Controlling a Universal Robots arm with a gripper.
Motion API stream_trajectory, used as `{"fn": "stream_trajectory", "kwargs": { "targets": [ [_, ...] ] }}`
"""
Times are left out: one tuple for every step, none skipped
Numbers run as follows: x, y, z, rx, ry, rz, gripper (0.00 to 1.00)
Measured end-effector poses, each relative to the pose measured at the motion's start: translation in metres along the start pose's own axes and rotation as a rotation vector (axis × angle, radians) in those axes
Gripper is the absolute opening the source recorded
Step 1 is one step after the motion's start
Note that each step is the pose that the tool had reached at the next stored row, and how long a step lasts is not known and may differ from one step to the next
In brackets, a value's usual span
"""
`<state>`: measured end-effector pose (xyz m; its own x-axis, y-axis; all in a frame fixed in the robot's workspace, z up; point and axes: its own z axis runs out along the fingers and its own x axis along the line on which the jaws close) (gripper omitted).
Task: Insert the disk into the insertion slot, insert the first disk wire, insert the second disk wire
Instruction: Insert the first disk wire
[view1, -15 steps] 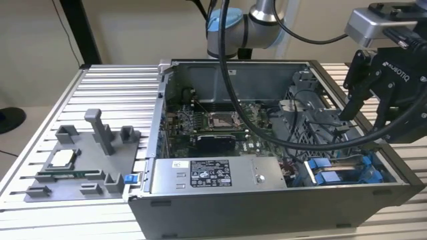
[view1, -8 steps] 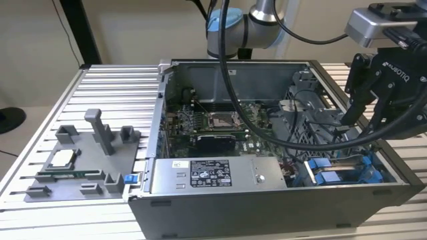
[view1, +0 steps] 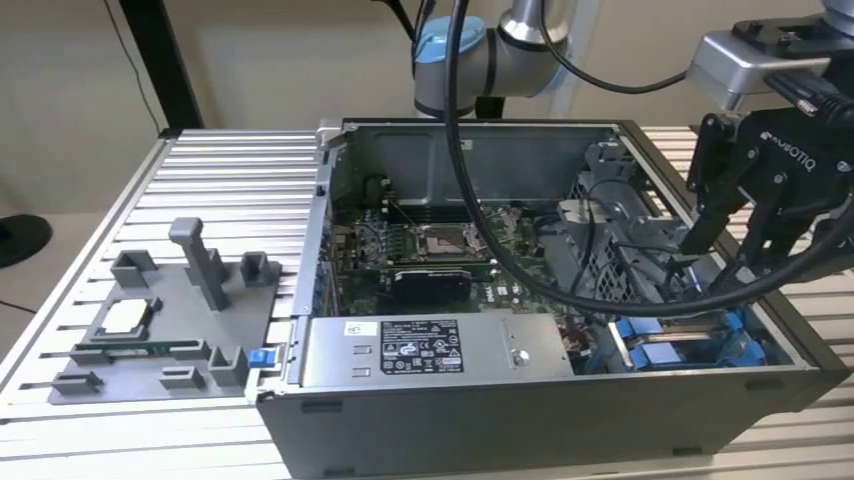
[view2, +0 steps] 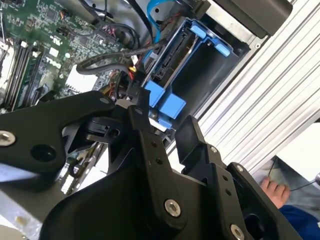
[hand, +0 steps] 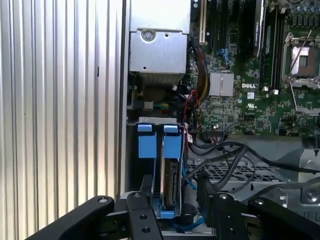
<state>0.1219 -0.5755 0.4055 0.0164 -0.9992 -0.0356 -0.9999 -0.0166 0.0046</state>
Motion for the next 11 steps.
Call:
{"fn": "stream_trajectory", "kwargs": {
  "targets": [
    [-0.0009, 0.0000, 0.0008, 0.0039, 0.0000, -0.004, 1.00],
    [-0.0022, 0.0000, 0.0015, 0.0076, -0.0004, -0.007, 1.00],
    [-0.0038, -0.0002, 0.0022, 0.0097, -0.0015, -0.008, 1.00],
    [-0.0053, -0.0002, 0.0027, 0.0113, -0.0030, -0.009, 1.00],
    [-0.0068, -0.0001, 0.0032, 0.0130, -0.0045, -0.010, 1.00],
    [-0.0085, -0.0002, 0.0036, 0.0146, -0.0061, -0.012, 1.00],
    [-0.0101, -0.0002, 0.0042, 0.0162, -0.0079, -0.012, 1.00],
    [-0.0114, -0.0003, 0.0049, 0.0171, -0.0100, -0.013, 1.00],
    [-0.0123, -0.0002, 0.0059, 0.0185, -0.0125, -0.014, 1.00],
    [-0.0130, -0.0001, 0.0069, 0.0200, -0.0151, -0.015, 1.00],
    [-0.0137, -0.0001, 0.0079, 0.0216, -0.0179, -0.016, 1.00]
  ]
}}
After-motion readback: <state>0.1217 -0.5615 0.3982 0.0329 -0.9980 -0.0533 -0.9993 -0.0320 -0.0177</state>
